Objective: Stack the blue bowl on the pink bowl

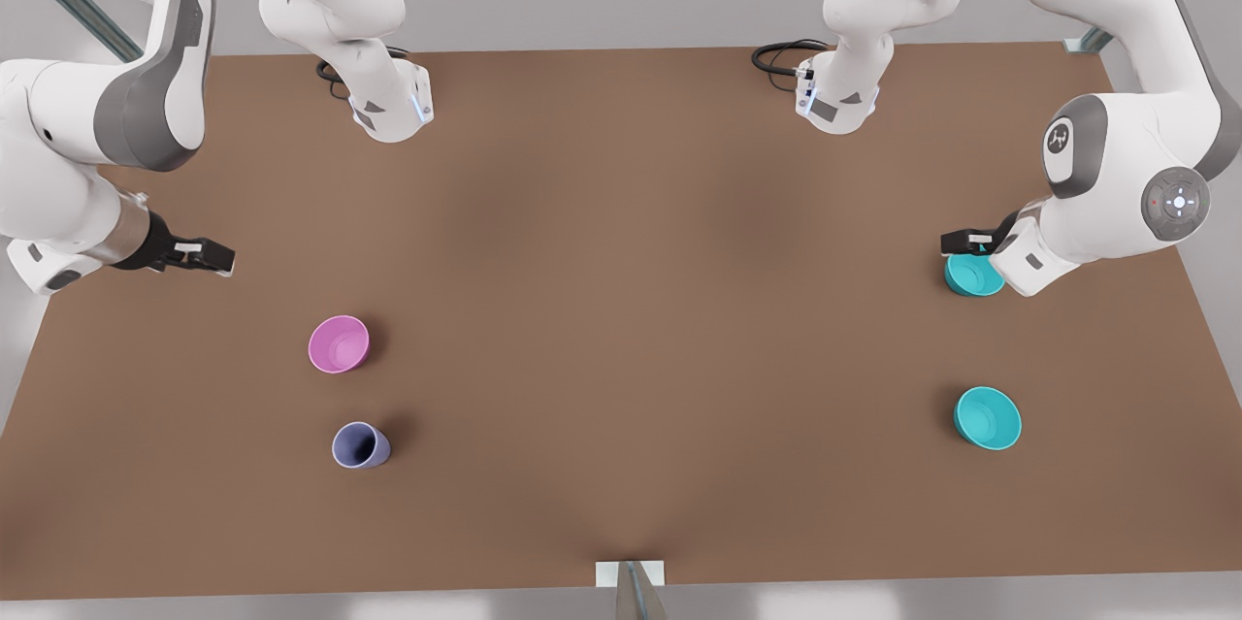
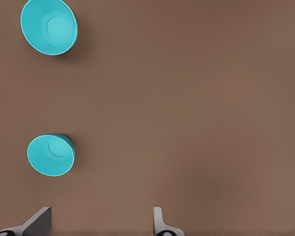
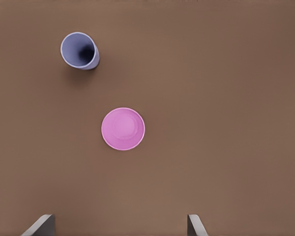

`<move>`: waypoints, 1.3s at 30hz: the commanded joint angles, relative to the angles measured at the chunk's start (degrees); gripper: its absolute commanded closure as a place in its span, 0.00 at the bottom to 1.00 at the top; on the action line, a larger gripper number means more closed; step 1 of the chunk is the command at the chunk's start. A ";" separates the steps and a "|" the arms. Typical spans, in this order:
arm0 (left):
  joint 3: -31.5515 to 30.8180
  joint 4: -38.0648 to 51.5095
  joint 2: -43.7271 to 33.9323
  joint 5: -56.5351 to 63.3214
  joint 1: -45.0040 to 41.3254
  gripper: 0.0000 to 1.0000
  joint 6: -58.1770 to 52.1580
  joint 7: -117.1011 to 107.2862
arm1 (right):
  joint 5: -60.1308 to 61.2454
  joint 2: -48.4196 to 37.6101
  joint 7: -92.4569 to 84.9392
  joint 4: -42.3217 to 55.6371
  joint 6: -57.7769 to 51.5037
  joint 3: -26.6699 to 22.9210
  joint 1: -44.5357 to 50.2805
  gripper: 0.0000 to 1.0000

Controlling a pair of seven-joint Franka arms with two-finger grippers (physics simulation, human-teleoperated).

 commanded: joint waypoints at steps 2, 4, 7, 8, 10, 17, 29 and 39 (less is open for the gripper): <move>-0.03 0.02 -0.06 0.04 0.00 0.00 -0.19 0.38 | -0.11 0.03 -0.63 0.03 0.55 -0.12 0.00 0.00; -0.12 0.02 -0.06 0.04 -0.09 0.00 -0.10 0.30 | -1.60 0.20 -0.98 0.11 -0.24 0.06 0.09 0.00; -0.12 0.02 -0.06 0.04 -0.17 0.00 -0.19 0.30 | -1.52 7.40 -1.33 -0.76 -3.67 -0.12 -0.35 0.00; -0.12 0.02 -0.06 0.04 -0.09 0.00 -0.19 0.30 | -0.91 10.04 -1.24 -0.85 -2.44 -0.12 -1.75 0.00; -0.12 0.02 -0.06 0.04 -0.09 0.00 -0.19 0.30 | 3.05 16.63 -1.24 -1.03 5.29 -0.12 -6.85 0.00; -0.12 0.02 -0.06 0.04 -0.09 0.00 -0.98 0.30 | 13.07 24.55 -0.19 -7.79 18.39 -0.03 -9.84 0.00; -0.12 0.02 -0.06 0.04 -0.17 0.00 -1.69 0.21 | 14.12 19.89 2.27 -26.78 40.18 0.06 -6.94 0.00; -0.12 0.11 -0.33 -0.05 -0.17 0.00 -3.71 0.21 | 18.87 23.14 2.10 -29.33 41.42 0.14 -7.21 0.00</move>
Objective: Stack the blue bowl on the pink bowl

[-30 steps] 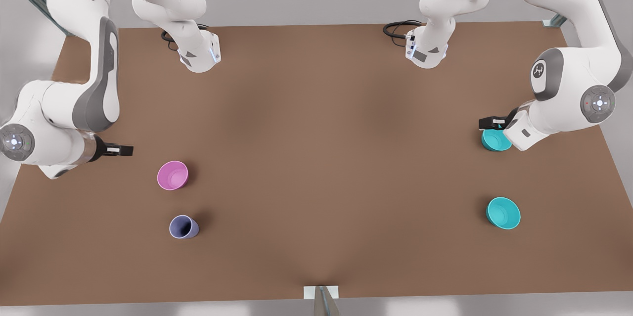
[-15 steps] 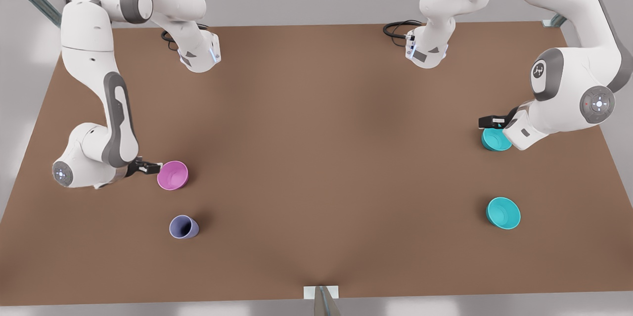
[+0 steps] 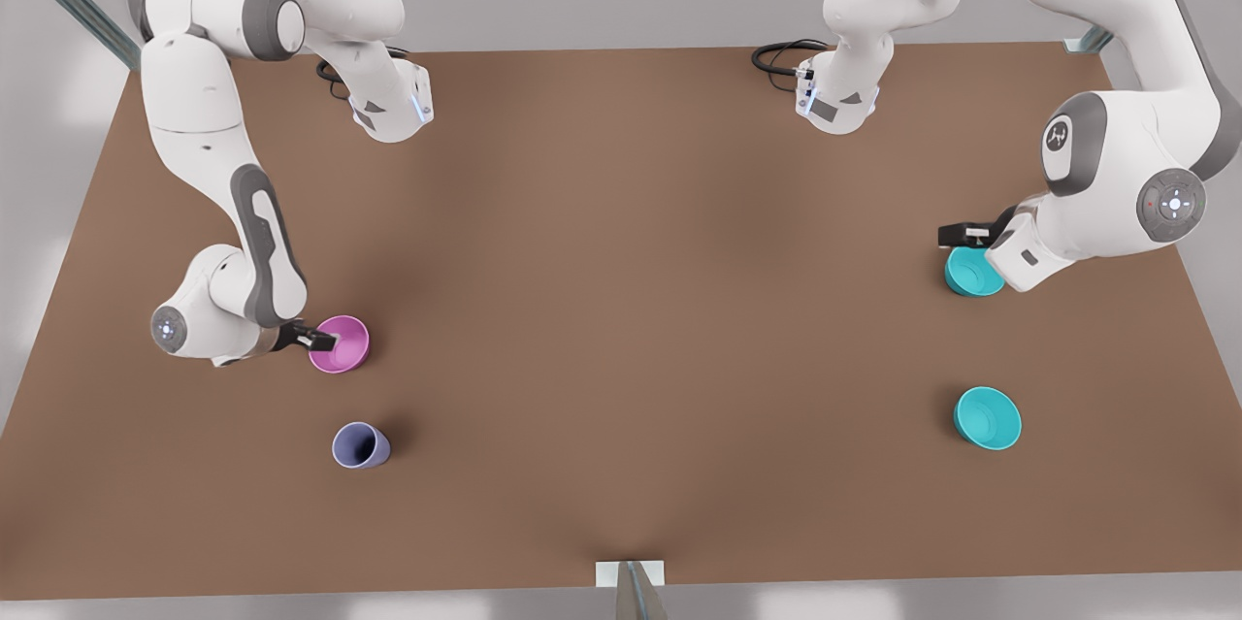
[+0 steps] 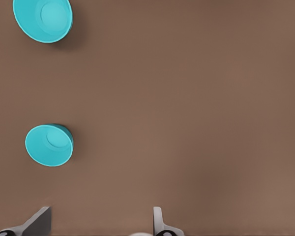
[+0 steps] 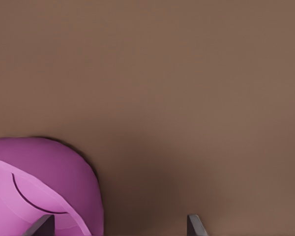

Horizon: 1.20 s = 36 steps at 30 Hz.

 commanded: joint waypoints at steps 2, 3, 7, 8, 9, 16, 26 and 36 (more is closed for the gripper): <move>-0.03 0.19 -0.08 0.02 -0.01 0.00 -0.86 -0.01 | 1.43 -0.31 0.94 -0.28 0.63 0.21 0.11 0.00; -0.03 0.19 -0.08 0.02 -0.10 0.00 -0.94 -0.01 | 1.43 -0.31 0.76 -0.28 0.46 0.21 0.20 0.07; -0.12 0.27 -0.34 0.02 -0.19 0.00 -1.03 -0.01 | 1.43 -0.58 0.41 -0.28 -0.86 0.30 0.37 0.68; -0.12 0.27 -0.34 0.02 -0.19 0.00 -1.21 -0.01 | 1.43 -0.66 0.58 -0.20 -0.95 0.39 0.55 0.76; -0.12 0.27 -0.25 0.02 -0.19 0.00 -1.21 -0.01 | 1.43 -0.75 0.76 -0.02 -2.17 0.39 1.07 0.79; -0.12 0.27 -0.34 0.02 -0.10 0.00 -1.91 -0.01 | 6.51 -6.90 1.72 3.76 -15.98 1.09 7.22 0.79; -0.03 0.19 -0.34 -0.07 -0.10 0.00 -3.49 -0.10 | 20.06 18.40 72.39 41.64 -4.64 1.18 39.22 0.79; -0.03 0.19 -0.34 -0.07 -0.19 0.00 -3.40 -0.10 | 21.56 25.17 78.02 44.54 5.37 2.06 44.49 0.06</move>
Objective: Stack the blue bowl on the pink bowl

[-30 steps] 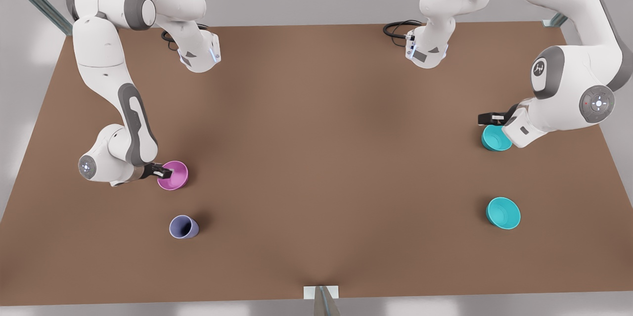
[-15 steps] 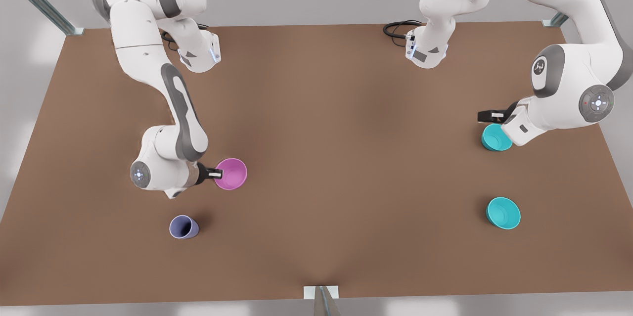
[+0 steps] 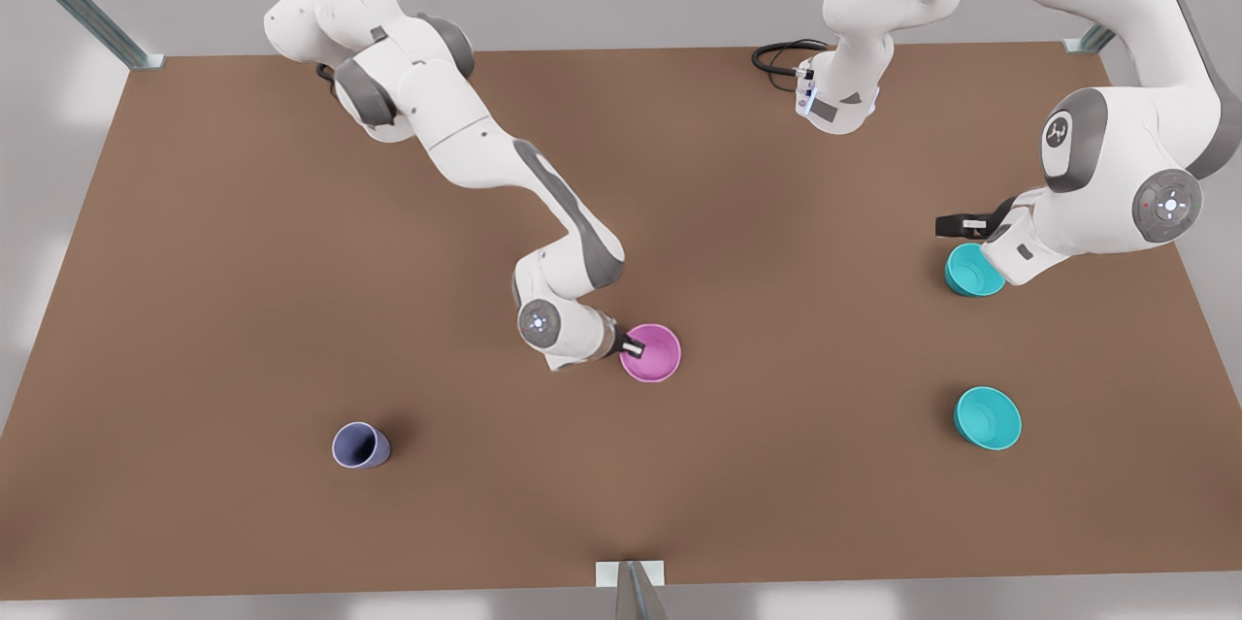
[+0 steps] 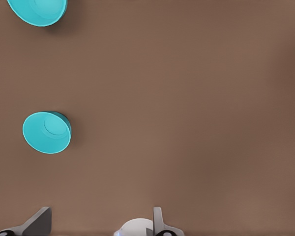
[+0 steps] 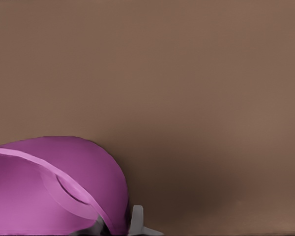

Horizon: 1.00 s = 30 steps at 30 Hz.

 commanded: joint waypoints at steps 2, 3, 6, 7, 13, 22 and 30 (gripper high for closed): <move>-0.05 0.33 -0.06 0.37 -0.09 0.00 -0.01 -0.02 | 0.11 0.17 34.11 0.05 3.97 0.20 0.07 0.00; -0.05 0.50 -0.06 0.19 0.00 0.00 -0.01 -0.02 | 0.11 0.00 34.11 0.14 3.97 0.20 0.07 0.00; 0.13 -0.72 1.34 -0.07 1.57 0.00 3.15 -0.02 | -0.07 -2.46 34.55 0.66 3.09 0.02 -0.29 0.00; 0.13 -6.43 1.35 -0.07 3.07 0.00 9.30 -0.02 | -0.68 -4.40 34.46 0.58 0.38 -0.41 -0.46 0.00; 2.05 -16.37 1.61 0.37 12.30 0.00 24.50 6.30 | -15.27 -22.41 -4.89 -17.08 -27.66 -7.97 -9.07 0.00; 17.18 -30.87 9.60 -7.63 13.09 0.00 53.25 40.32 | -31.18 -42.54 -76.99 -17.79 -44.54 -36.01 -7.15 0.00; 17.62 -33.33 14.70 -7.89 14.94 0.00 56.24 43.57 | -35.31 -44.56 -68.64 -17.62 -44.72 -35.75 -4.33 0.00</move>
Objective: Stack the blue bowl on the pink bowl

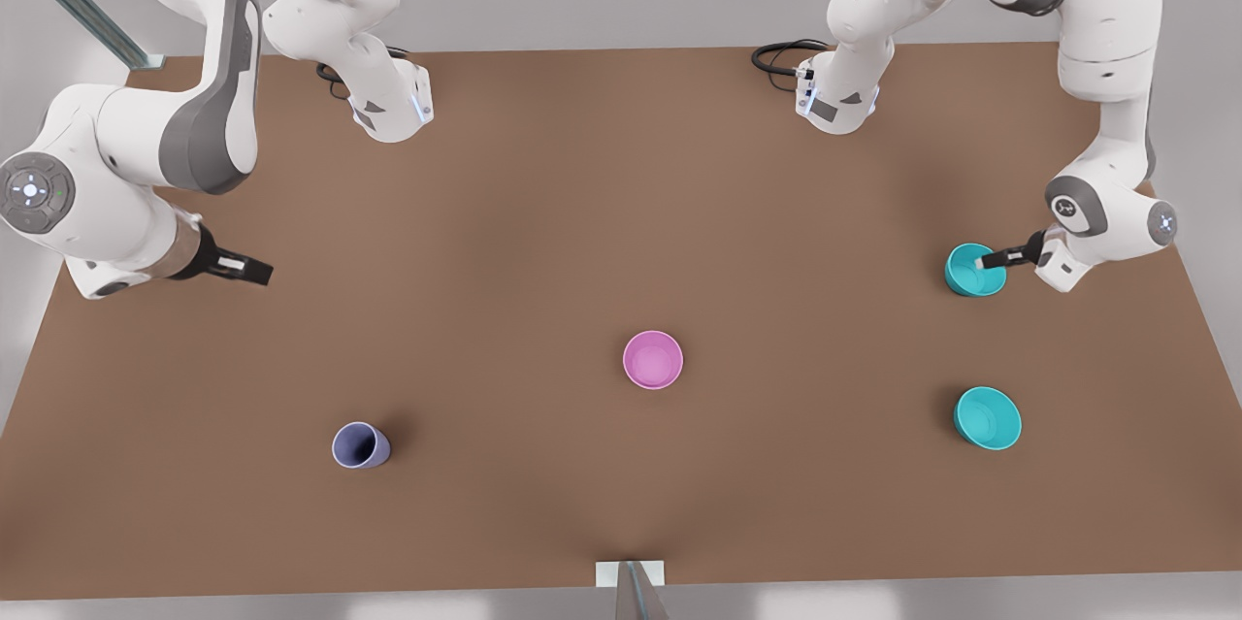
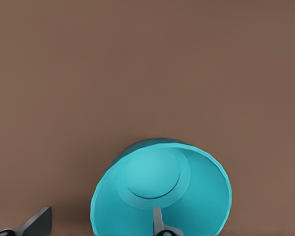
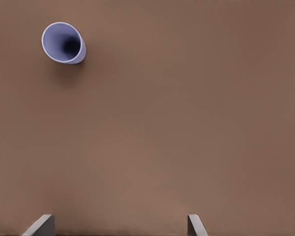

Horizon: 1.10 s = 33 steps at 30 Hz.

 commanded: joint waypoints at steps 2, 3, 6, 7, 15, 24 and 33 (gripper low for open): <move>0.02 -0.25 1.34 -2.11 0.03 0.00 4.50 18.72 | -0.42 0.60 -30.95 0.91 -2.14 0.09 -0.39 0.00; 0.02 -0.25 1.34 -2.72 0.03 0.22 4.50 18.72 | -0.51 1.83 -30.51 3.10 -2.32 0.09 -0.39 0.00; -0.07 -0.25 1.51 -3.42 0.03 0.79 4.24 18.72 | -3.22 -2.29 -28.23 4.08 -2.32 21.68 -19.26 0.00; -0.07 -0.25 1.42 -3.42 0.03 0.79 4.15 18.72 | -7.45 -5.11 -23.30 3.11 -2.32 27.86 -22.63 0.00; -0.42 -0.07 -4.11 -6.67 -4.80 0.79 -4.80 8.90 | -7.10 -8.01 -21.10 -3.31 1.37 28.22 -22.36 0.00; -4.46 21.97 5.11 -17.05 -49.44 0.79 -7.36 -53.59 | -7.10 -6.08 -21.54 -3.92 0.76 28.04 -22.36 0.00; -4.20 51.70 23.40 -16.78 -55.69 0.79 -12.37 -71.63 | -7.10 -5.64 -21.10 -4.10 0.67 27.95 -22.36 0.00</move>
